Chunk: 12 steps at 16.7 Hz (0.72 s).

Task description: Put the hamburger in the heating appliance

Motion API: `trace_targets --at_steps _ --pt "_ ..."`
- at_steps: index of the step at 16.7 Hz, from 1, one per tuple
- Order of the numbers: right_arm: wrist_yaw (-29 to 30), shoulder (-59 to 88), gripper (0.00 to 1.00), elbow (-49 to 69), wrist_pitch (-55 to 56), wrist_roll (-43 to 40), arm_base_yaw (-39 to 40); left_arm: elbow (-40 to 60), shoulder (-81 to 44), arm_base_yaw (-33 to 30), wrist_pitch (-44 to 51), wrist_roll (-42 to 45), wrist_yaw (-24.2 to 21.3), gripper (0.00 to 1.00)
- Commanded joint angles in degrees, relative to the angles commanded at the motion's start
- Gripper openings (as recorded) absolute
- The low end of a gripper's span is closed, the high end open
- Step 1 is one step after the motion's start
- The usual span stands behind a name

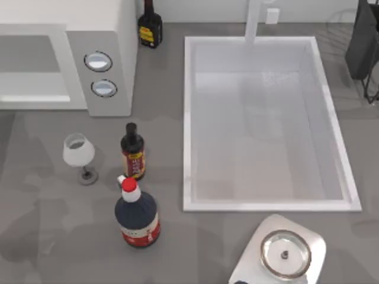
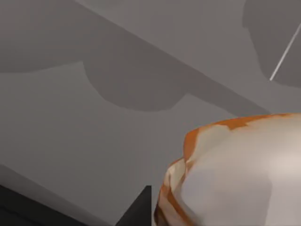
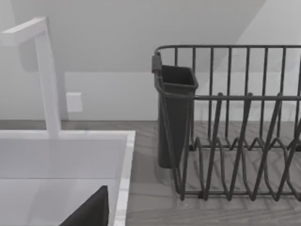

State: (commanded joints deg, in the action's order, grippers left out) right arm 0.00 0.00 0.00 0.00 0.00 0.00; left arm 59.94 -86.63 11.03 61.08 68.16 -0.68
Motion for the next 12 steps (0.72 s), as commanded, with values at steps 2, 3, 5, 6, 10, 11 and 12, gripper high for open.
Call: trace_targets --at_steps 2,3,5,6,10,11,12 --pt "0.0 0.0 1.0 0.0 0.0 0.0 0.0 -0.26 -1.81 0.85 -5.1 -4.3 -0.5 0.0" --pt "0.0 0.0 1.0 0.0 0.0 0.0 0.0 -0.5 -3.12 1.32 -8.54 -6.94 -0.88 0.0" --pt "0.0 0.0 1.0 0.0 0.0 0.0 0.0 -1.0 -6.42 2.26 -17.18 -12.83 -1.83 0.0" --pt "0.0 0.0 1.0 0.0 0.0 0.0 0.0 -1.26 -8.28 2.67 -22.37 -16.02 -2.35 0.0" --pt "0.0 0.0 1.0 0.0 0.0 0.0 0.0 -2.75 -15.94 3.25 -47.67 -29.89 -4.36 0.0" --pt "0.0 0.0 1.0 0.0 0.0 0.0 0.0 -3.31 -17.78 3.07 -54.58 -33.48 -4.81 0.0" --pt "0.0 0.0 1.0 0.0 0.0 0.0 0.0 -3.96 -19.55 2.76 -61.46 -37.04 -5.23 0.0"
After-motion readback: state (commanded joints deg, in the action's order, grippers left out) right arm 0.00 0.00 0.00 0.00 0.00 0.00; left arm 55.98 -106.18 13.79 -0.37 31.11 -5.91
